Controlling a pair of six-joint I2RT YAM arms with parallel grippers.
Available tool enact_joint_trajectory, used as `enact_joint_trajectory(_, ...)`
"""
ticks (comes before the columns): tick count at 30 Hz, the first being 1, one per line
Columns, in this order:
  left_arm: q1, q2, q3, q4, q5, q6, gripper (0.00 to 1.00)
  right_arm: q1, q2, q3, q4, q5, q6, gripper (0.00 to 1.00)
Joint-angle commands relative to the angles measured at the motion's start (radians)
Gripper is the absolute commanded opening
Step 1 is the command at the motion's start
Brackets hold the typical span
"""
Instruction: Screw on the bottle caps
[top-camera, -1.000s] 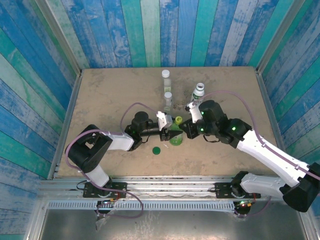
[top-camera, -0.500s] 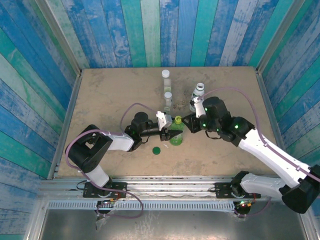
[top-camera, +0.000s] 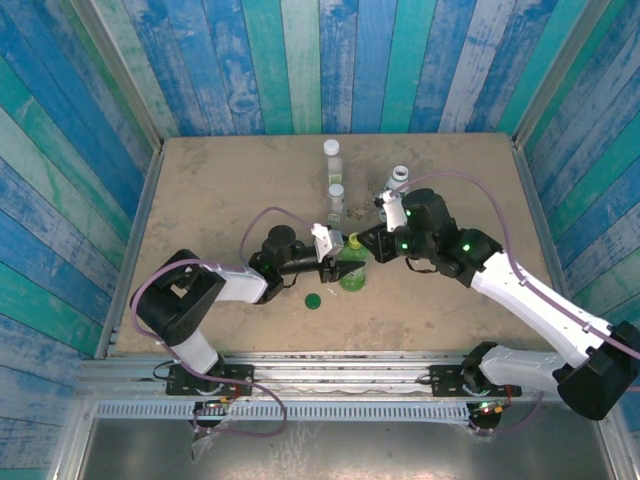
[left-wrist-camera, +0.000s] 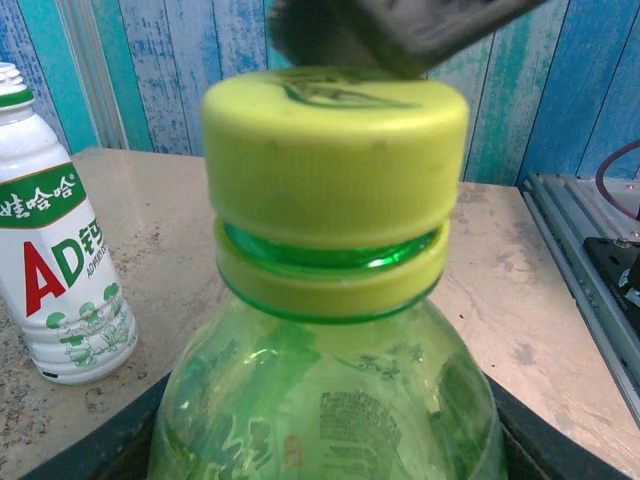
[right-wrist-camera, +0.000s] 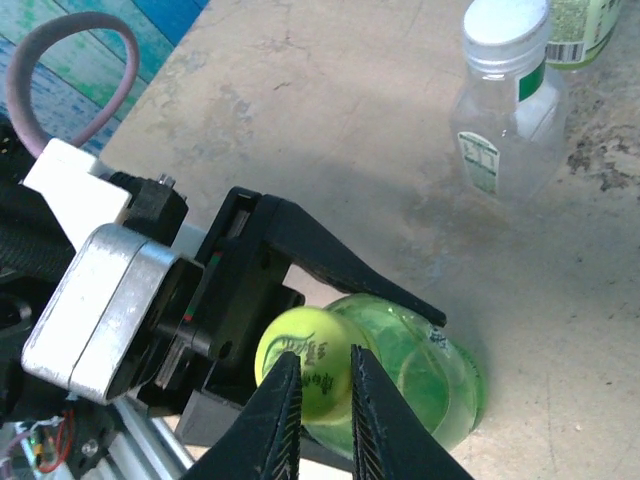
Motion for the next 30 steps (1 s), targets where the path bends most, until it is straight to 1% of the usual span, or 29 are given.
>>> enact_joint_trajectory(1, -0.003, 0.016, -0.01, -0.032, -0.023, 0.017, 0.53, 0.02, -0.045, -0.056, -0.005, -0.167, 0.008, 0.17)
enact_joint_trajectory(5, -0.003, 0.015, -0.007, -0.039, -0.004, 0.019, 0.53, 0.031, -0.091, -0.076, 0.007, -0.164, 0.008, 0.18)
enact_joint_trajectory(8, -0.004, 0.016, -0.005, -0.034, 0.015, 0.017, 0.53, 0.028, -0.114, -0.065, 0.01, -0.077, 0.012, 0.18)
enact_joint_trajectory(11, -0.003, 0.013, -0.006, -0.037, 0.027, 0.022, 0.53, 0.012, -0.12, -0.058, 0.042, 0.013, 0.052, 0.27)
enact_joint_trajectory(12, -0.003, 0.012, -0.006, -0.038, 0.029, 0.023, 0.53, -0.003, -0.116, -0.058, 0.07, 0.004, 0.063, 0.29)
enact_joint_trajectory(14, -0.003, 0.011, -0.006, -0.039, 0.033, 0.025, 0.53, -0.023, -0.086, -0.031, 0.088, -0.023, 0.055, 0.29)
enact_joint_trajectory(18, -0.003, 0.008, 0.0, -0.06, 0.025, 0.033, 0.53, -0.041, 0.009, 0.043, 0.043, -0.049, 0.007, 0.3)
enact_joint_trajectory(22, -0.003, 0.001, -0.001, -0.069, 0.019, 0.042, 0.53, -0.059, 0.066, 0.081, -0.009, -0.115, -0.027, 0.26)
enact_joint_trajectory(25, -0.004, -0.001, 0.0, -0.072, 0.021, 0.041, 0.52, -0.061, 0.074, 0.061, -0.03, -0.164, -0.041, 0.24)
enact_joint_trajectory(27, -0.003, 0.0, 0.008, -0.092, 0.022, 0.048, 0.52, -0.061, 0.063, 0.022, -0.032, -0.205, -0.034, 0.2)
enact_joint_trajectory(30, -0.003, 0.001, 0.002, -0.073, 0.022, 0.046, 0.5, -0.059, 0.037, -0.037, -0.031, -0.277, -0.016, 0.16)
